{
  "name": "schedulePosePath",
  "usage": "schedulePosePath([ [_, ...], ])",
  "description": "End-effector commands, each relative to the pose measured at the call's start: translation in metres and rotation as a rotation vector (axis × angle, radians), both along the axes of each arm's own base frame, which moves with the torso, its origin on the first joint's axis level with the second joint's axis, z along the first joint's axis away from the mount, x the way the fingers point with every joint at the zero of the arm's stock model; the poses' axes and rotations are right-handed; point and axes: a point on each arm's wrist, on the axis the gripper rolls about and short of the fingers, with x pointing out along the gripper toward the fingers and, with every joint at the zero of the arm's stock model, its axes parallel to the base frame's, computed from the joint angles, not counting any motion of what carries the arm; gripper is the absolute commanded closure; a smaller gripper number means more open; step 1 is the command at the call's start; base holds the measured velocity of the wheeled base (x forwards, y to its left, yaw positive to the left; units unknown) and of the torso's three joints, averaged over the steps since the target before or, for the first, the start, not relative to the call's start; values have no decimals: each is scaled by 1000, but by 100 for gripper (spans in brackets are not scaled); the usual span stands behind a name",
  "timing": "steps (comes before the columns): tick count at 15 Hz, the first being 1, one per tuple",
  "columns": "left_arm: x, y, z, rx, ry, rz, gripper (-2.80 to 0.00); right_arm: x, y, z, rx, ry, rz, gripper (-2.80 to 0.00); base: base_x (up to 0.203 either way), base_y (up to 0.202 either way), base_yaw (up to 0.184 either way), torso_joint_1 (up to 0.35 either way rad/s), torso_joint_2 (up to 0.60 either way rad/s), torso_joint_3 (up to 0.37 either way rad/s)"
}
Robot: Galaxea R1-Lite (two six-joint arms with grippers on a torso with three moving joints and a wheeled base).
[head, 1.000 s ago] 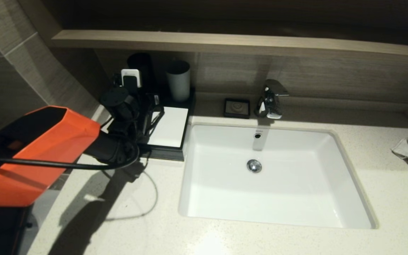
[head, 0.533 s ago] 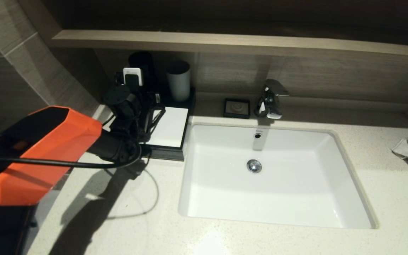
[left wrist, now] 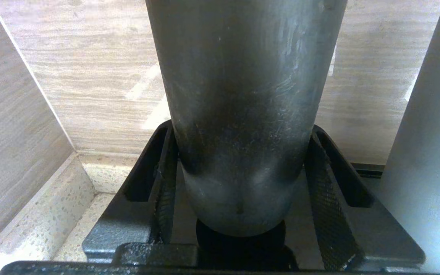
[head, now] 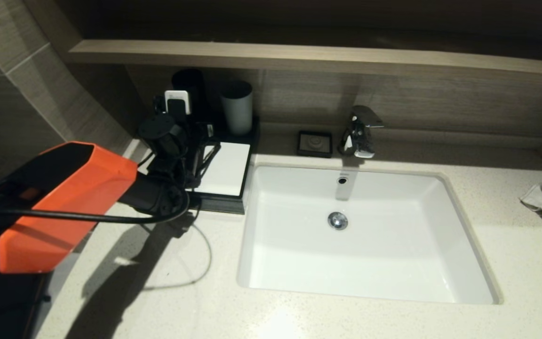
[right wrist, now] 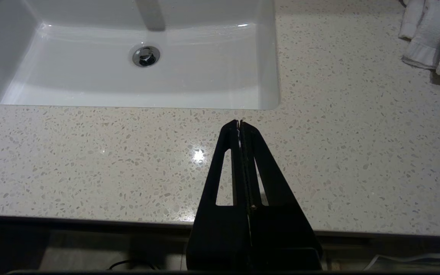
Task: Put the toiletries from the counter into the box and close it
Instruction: Place the cup on the storage box
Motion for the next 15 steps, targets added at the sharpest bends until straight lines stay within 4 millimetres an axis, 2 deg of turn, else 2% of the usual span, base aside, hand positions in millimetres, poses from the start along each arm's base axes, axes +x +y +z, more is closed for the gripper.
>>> schedulePosePath([
  [1,0,0,0,-2,-6,3,0,0,0,0,0,-1,0,0,0,0,0,0,0,0],
  [5,-1,0,-1,7,-2,9,0,0,0,0,0,0,0,0,0,0,0,0,0,0],
  [6,-1,0,0,14,-5,13,-110,0,0,0,0,0,0,0,0,0,0,0,0,0],
  [7,-2,1,1,13,-10,15,-280,0,0,0,0,0,0,0,0,0,0,0,0,0],
  [15,-3,1,2,12,-14,13,-280,0,0,0,0,0,0,0,0,0,0,0,0,0],
])
